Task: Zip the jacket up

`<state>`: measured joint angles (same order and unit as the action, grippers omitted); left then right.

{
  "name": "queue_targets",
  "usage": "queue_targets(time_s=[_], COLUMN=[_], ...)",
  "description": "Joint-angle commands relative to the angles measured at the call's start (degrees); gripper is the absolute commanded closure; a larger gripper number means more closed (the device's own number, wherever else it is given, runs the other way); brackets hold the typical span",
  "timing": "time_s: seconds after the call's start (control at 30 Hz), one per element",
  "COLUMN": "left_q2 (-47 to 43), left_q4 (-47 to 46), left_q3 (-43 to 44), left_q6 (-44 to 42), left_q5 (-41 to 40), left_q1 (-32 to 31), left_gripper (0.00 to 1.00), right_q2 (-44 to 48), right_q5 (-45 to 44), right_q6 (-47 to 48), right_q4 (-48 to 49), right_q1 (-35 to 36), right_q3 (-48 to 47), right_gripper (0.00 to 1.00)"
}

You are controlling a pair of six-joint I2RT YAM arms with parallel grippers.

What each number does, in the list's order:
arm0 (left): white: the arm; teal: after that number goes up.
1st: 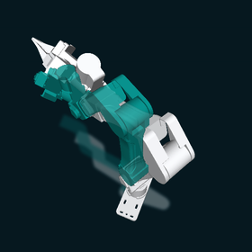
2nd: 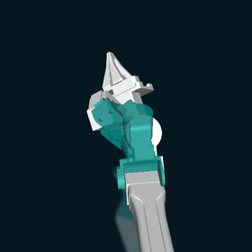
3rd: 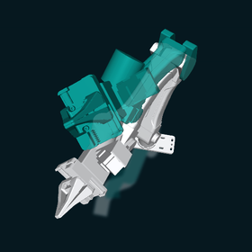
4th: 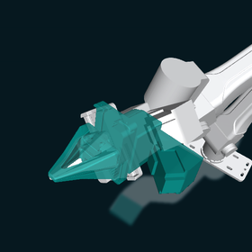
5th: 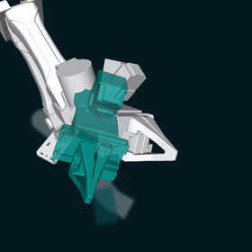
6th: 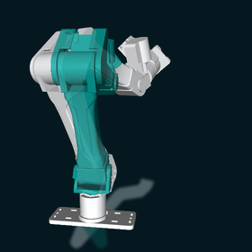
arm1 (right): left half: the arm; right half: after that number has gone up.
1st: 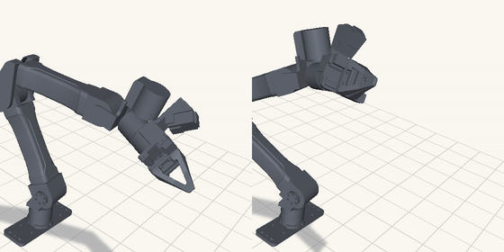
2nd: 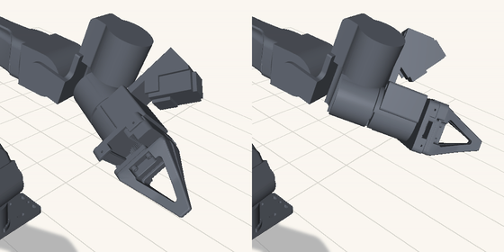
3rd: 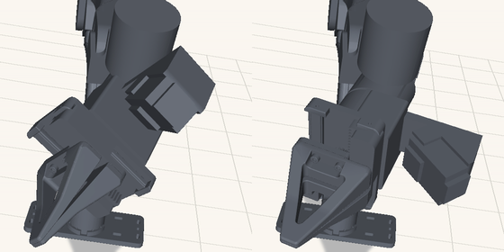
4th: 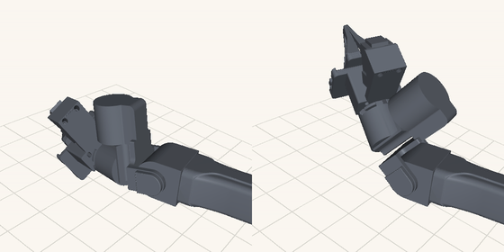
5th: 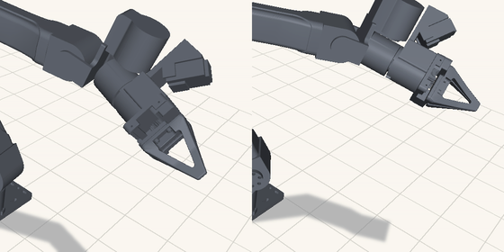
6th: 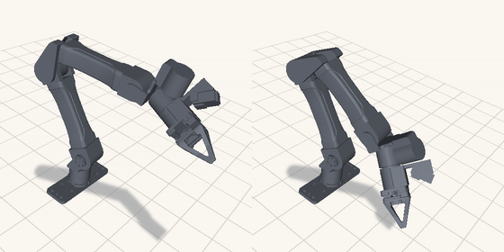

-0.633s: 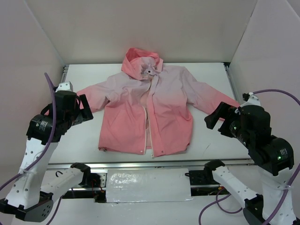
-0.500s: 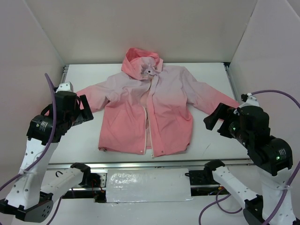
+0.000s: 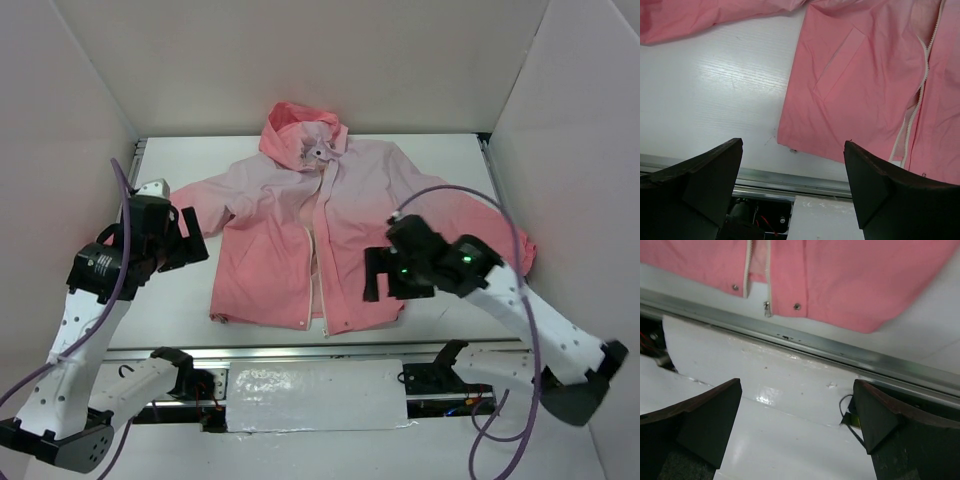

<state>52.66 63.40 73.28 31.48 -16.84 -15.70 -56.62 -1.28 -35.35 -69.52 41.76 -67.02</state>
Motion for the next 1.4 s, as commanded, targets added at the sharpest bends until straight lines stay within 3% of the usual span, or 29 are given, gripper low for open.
queue_targets(time_s=[0.0,0.07,0.3,0.63,1.07,1.17,1.27,1.3,1.33,1.37], left_q2=[-1.2,-2.3,-6.0,-7.7,-6.3,-5.6,-4.9,-4.9,-4.8,-4.5], left_q4=[-2.0,-1.7,-0.5,-0.9,-1.3,-1.6,-1.4,-1.4,-1.4,-1.5], left_q3=[-1.6,-2.3,-3.5,-6.7,-7.0,-6.7,-6.1,-6.0,-6.0,-6.0], left_q6=[-0.7,-0.7,-1.0,-0.5,-2.0,-2.3,-2.7,-2.8,-3.0,-3.0], left_q5=[3.2,3.9,5.5,10.9,10.5,10.5,10.0,10.2,10.2,10.3], left_q1=[-0.2,-0.2,-0.2,-0.3,-0.6,-0.7,-0.6,-0.6,-0.6,-0.6], left_gripper=[0.05,0.05,0.05,0.05,0.04,0.04,0.04,0.04,0.04,0.04], right_q2=[-9.7,-14.5,-34.1,-39.9,-44.0,-46.0,-46.0,-45.7,-45.2,-44.5], right_q5=[-6.3,-9.9,-13.3,-14.4,-12.2,-11.1,-9.2,-9.1,-9.2,-9.5], right_q6=[-8.4,-11.7,-17.2,-19.5,-21.2,-21.4,-21.6,-21.9,-22.1,-22.3], right_q4=[9.7,12.7,19.0,25.7,29.2,30.3,32.4,32.5,32.4,31.8], right_q1=[10.3,14.7,18.0,18.5,18.7,19.0,19.2,19.2,19.2,19.4], right_q3=[-0.9,-1.4,-0.4,4.5,9.8,10.2,11.6,11.7,11.6,11.3], right_gripper=[0.0,0.0,0.03,0.13,0.29,0.36,0.54,0.73,0.81,0.82])
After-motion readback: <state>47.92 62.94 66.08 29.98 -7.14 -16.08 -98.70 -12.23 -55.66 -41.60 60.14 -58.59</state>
